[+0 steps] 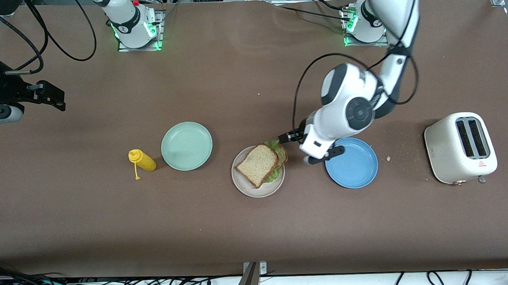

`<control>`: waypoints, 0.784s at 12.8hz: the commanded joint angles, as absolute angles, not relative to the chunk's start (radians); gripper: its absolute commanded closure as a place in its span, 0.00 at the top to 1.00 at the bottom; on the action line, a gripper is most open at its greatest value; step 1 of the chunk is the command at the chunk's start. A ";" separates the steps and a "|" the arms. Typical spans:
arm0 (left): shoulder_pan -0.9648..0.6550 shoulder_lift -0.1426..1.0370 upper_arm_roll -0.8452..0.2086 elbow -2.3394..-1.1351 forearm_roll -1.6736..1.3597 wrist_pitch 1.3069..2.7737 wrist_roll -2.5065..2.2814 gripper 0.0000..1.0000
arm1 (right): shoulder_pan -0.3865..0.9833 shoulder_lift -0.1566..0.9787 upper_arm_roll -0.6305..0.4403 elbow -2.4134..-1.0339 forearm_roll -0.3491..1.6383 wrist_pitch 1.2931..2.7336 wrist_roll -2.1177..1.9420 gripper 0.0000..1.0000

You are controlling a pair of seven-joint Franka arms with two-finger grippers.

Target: Make sandwich in beige plate with both arms

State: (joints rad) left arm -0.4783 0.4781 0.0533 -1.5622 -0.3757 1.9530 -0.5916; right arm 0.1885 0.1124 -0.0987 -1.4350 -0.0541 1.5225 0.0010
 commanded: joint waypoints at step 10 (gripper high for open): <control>-0.160 0.169 0.046 -1.578 0.009 1.665 -0.194 0.99 | 0.193 0.123 -0.103 -1.402 -0.064 1.522 0.008 1.00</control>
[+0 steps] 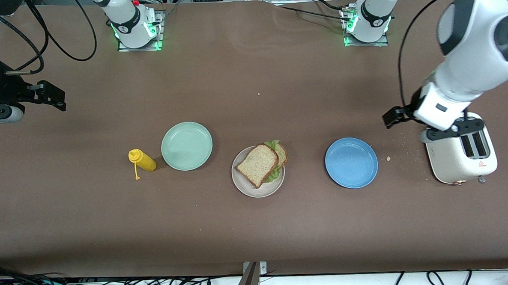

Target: Make sandwich in beige plate with both arms

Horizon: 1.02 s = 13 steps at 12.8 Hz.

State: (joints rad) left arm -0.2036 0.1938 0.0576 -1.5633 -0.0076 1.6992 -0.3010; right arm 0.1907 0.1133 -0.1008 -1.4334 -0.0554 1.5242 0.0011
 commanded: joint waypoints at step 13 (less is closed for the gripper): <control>-0.066 0.160 0.043 -1.588 -0.074 1.671 -0.084 0.99 | 0.198 0.126 -0.098 -1.404 -0.057 1.539 0.012 1.00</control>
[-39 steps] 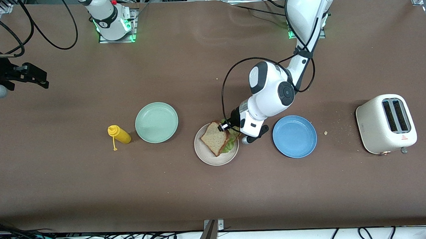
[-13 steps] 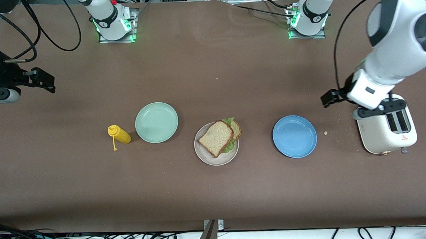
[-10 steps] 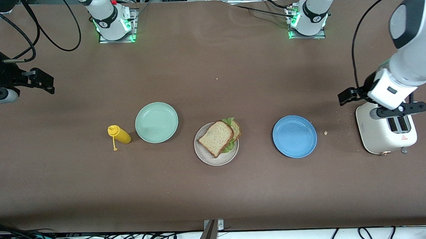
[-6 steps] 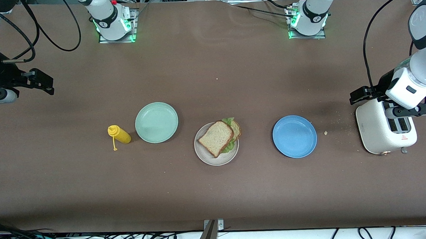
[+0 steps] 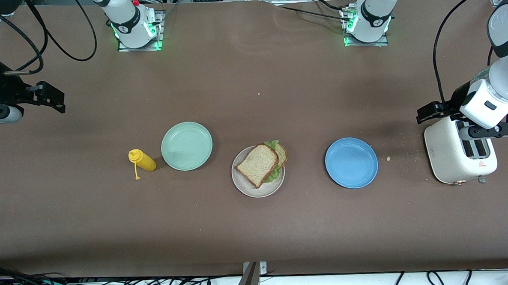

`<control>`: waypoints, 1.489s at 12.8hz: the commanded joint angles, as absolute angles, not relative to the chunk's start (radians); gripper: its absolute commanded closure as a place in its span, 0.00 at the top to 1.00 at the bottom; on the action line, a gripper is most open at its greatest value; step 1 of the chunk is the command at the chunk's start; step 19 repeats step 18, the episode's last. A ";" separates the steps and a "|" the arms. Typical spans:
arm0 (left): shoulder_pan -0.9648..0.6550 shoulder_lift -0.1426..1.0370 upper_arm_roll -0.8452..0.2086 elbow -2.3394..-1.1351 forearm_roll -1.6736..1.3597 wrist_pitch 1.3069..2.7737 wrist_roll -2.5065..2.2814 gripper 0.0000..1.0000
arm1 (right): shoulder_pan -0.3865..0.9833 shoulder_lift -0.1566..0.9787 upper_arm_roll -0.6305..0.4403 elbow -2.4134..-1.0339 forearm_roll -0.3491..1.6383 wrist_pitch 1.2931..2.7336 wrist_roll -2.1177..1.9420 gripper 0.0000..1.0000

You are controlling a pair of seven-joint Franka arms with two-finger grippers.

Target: Make sandwich in beige plate with both arms

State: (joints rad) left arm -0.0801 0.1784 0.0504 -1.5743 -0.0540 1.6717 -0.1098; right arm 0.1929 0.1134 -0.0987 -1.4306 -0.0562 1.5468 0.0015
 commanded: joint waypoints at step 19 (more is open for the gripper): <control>-0.041 0.169 0.041 -1.594 -0.068 1.683 -0.001 0.97 | 0.199 0.126 -0.087 -1.404 -0.055 1.534 0.012 1.00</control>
